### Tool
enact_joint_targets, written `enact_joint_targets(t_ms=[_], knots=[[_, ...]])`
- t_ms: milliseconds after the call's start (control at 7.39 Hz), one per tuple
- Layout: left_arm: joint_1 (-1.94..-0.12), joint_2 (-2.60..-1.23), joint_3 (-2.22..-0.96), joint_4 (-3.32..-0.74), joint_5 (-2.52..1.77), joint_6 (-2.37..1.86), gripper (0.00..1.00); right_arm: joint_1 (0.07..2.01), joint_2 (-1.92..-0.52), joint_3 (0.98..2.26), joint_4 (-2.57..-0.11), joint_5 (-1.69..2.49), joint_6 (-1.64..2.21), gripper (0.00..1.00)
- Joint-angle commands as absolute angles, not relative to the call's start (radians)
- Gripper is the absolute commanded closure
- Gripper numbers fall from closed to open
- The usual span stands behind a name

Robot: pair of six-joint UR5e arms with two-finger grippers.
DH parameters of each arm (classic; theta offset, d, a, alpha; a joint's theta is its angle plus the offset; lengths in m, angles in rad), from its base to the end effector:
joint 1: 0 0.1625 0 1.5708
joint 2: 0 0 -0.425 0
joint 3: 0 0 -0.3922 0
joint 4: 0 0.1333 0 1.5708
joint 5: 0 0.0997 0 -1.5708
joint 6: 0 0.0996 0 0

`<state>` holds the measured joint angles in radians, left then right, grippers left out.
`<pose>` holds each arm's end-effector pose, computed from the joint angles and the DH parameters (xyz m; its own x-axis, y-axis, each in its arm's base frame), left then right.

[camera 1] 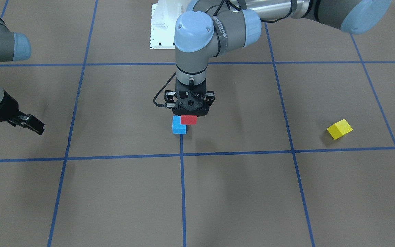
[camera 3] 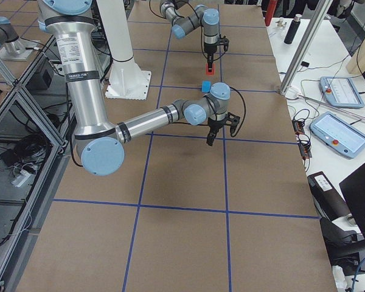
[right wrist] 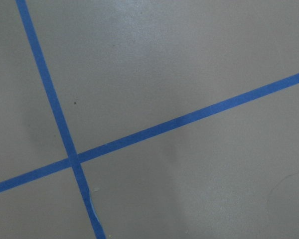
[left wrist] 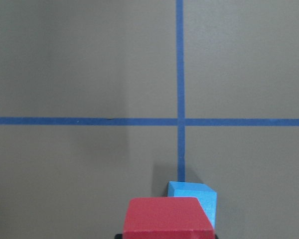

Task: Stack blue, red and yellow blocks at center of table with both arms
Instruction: 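Carry the red cube with the left gripper over the blue cube, then lower the red cube onto the blue cube and open the left gripper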

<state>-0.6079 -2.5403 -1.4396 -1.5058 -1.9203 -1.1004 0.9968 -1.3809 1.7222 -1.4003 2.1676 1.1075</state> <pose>0.5585 -0.5095 0.1086 0.6778 0.0472 -0.7337 0.0371 0.9945 0.0982 -0.2484 -0.5266 0.4716 0.6671 0.3510 0.6571 -0.2761 0.9357 -0.2195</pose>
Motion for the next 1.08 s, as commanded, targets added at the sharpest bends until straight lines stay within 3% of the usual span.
enact_joint_targets(t_ms=[0, 947], knots=[[-0.575, -2.580, -1.338, -1.540, -1.917, -1.098, 1.00, 0.997, -1.384, 1.726, -1.399, 2.168, 1.108, 0.00], [-0.574, -2.609, -1.286, -1.526, -1.925, -1.049, 1.00, 0.994, -1.381, 1.724, -1.397, 2.167, 1.115, 0.00]])
